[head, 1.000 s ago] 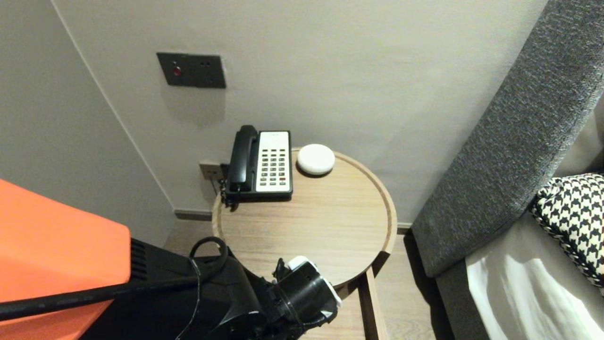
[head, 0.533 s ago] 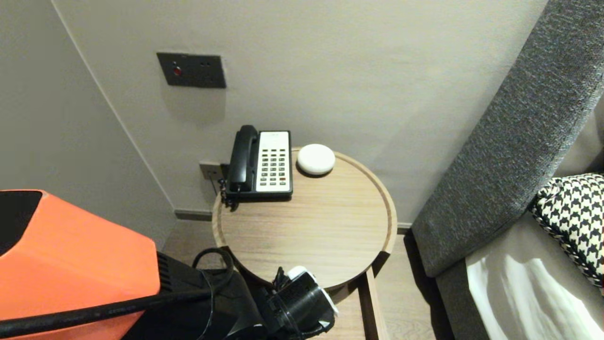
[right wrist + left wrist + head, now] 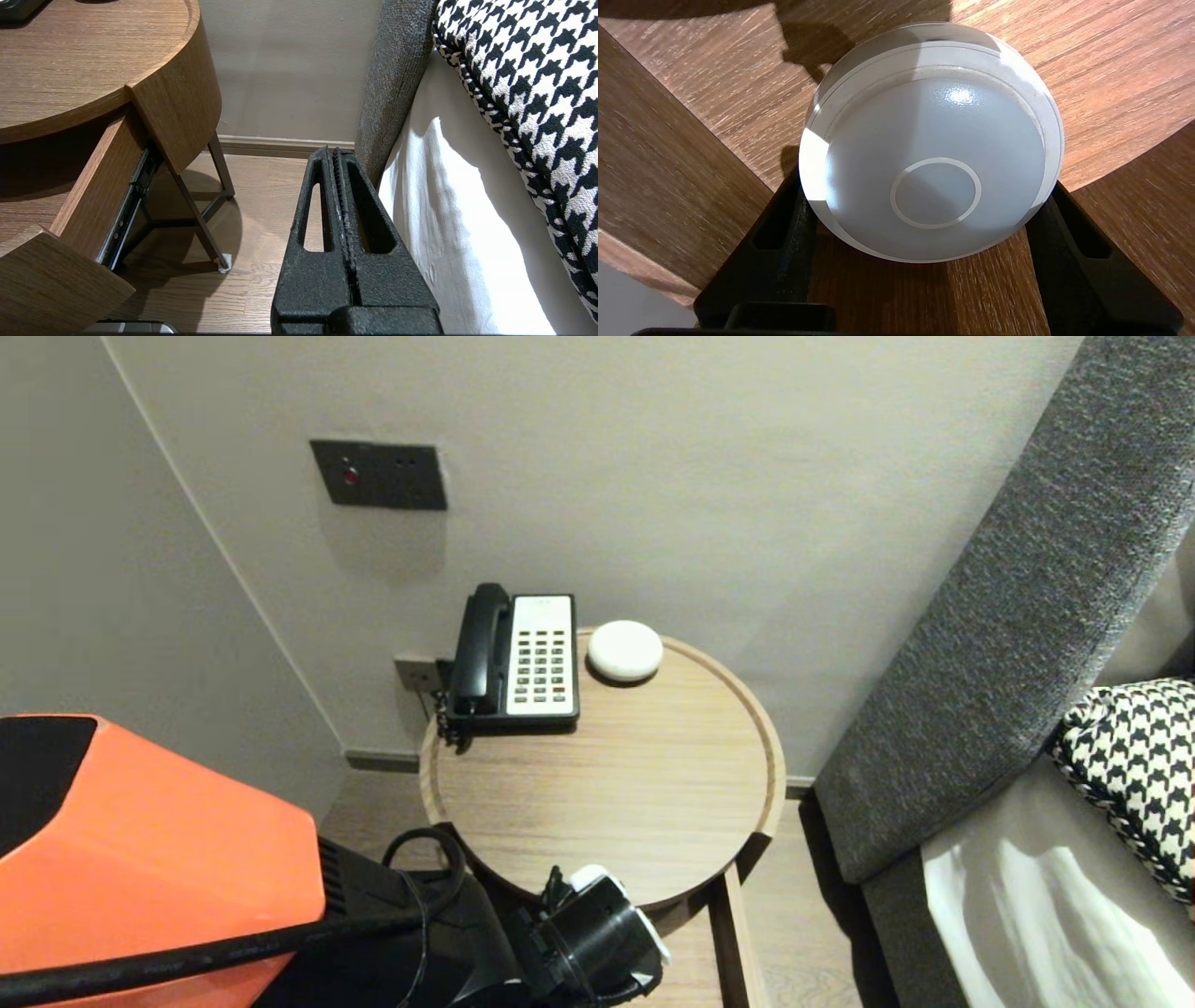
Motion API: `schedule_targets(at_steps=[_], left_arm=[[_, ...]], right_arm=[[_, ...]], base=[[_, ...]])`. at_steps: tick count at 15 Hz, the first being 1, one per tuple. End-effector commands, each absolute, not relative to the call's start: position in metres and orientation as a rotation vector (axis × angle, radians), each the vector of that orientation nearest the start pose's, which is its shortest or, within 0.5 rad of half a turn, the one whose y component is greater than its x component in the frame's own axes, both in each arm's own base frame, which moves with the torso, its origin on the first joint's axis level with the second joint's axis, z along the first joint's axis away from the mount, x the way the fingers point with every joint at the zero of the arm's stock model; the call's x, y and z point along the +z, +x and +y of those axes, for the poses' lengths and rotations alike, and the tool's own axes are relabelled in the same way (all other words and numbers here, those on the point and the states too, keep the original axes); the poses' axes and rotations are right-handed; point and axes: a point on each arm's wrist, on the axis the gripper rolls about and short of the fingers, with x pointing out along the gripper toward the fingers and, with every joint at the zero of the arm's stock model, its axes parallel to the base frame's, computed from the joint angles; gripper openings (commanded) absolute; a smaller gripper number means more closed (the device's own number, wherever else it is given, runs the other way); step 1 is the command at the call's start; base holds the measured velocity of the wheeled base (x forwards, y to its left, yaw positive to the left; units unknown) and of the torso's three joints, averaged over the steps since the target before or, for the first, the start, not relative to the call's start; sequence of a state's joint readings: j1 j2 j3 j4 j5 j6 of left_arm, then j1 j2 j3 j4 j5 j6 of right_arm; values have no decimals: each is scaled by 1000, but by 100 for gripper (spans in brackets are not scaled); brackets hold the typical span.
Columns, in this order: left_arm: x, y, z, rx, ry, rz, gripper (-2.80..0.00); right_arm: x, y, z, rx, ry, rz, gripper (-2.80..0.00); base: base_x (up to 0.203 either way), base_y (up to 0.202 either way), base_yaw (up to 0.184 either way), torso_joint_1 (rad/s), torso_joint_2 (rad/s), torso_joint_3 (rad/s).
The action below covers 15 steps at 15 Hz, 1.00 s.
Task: Take the remote control out of the drawer one by one and place them on the table
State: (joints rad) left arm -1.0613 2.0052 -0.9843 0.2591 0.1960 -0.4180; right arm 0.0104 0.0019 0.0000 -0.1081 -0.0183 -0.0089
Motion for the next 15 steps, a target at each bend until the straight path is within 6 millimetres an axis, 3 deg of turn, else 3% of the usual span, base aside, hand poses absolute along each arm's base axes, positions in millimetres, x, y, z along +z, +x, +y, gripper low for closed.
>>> schedule_targets(at_steps=[1,3,10,15], left_arm=[[68,155,-268,-493,409,1162,-280],[76,153,-267,-502,396,1146,-280],[124,117,-259,-634,368,1042,-280],[177,103,-236,-688,303,961,-280]], right_arm=[[76,-20,-1,-8,-8,-67,-280],[76,-20,-1,-8,-8,-67,-280],[76,-20,-1,-8,-8,-67,-280],[76,-20,-1,-8,-8,-67,-280]], base=[[0,0,0,0,0,0],[0,0,0,0,0,0],[0,0,0,0,0,0],[0,0,0,0,0,0]])
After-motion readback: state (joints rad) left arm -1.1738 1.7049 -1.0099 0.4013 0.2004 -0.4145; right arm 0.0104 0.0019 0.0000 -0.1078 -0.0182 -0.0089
